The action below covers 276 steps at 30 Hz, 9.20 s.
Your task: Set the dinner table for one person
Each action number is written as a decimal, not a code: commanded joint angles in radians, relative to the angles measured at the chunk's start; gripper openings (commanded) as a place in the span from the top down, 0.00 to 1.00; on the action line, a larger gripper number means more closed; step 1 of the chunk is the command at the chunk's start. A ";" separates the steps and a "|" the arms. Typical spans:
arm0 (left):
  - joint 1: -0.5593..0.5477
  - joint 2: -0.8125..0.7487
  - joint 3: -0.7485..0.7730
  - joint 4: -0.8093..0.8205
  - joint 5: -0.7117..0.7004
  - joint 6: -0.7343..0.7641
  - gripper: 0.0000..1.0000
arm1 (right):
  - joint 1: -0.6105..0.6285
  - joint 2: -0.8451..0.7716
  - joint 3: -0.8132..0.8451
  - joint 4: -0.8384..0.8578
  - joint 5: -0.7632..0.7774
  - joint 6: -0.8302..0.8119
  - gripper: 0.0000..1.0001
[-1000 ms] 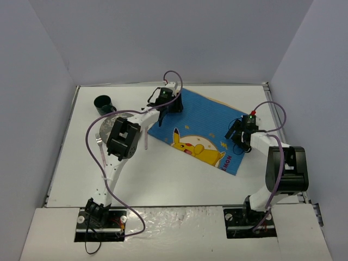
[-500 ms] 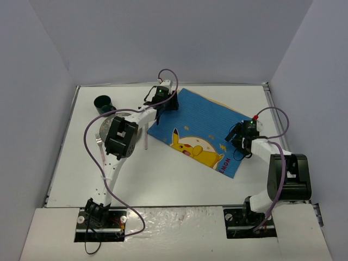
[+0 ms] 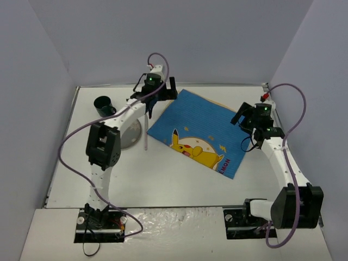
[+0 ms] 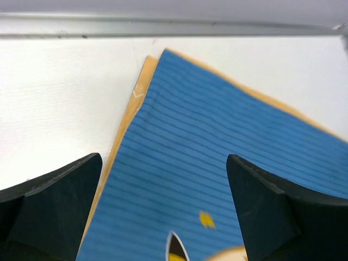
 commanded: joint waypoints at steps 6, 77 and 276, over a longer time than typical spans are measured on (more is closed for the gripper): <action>0.017 -0.688 -0.518 -0.032 -0.255 -0.255 0.03 | 0.001 -0.268 0.072 -0.018 -0.155 -0.104 0.00; 0.382 -0.821 -1.651 0.926 -0.154 -0.953 1.00 | 0.295 -0.234 -0.024 -0.001 -0.382 -0.120 0.00; 0.165 -0.370 0.078 -0.743 -0.046 0.209 1.00 | 0.754 0.314 0.494 -0.027 -0.044 -0.516 0.08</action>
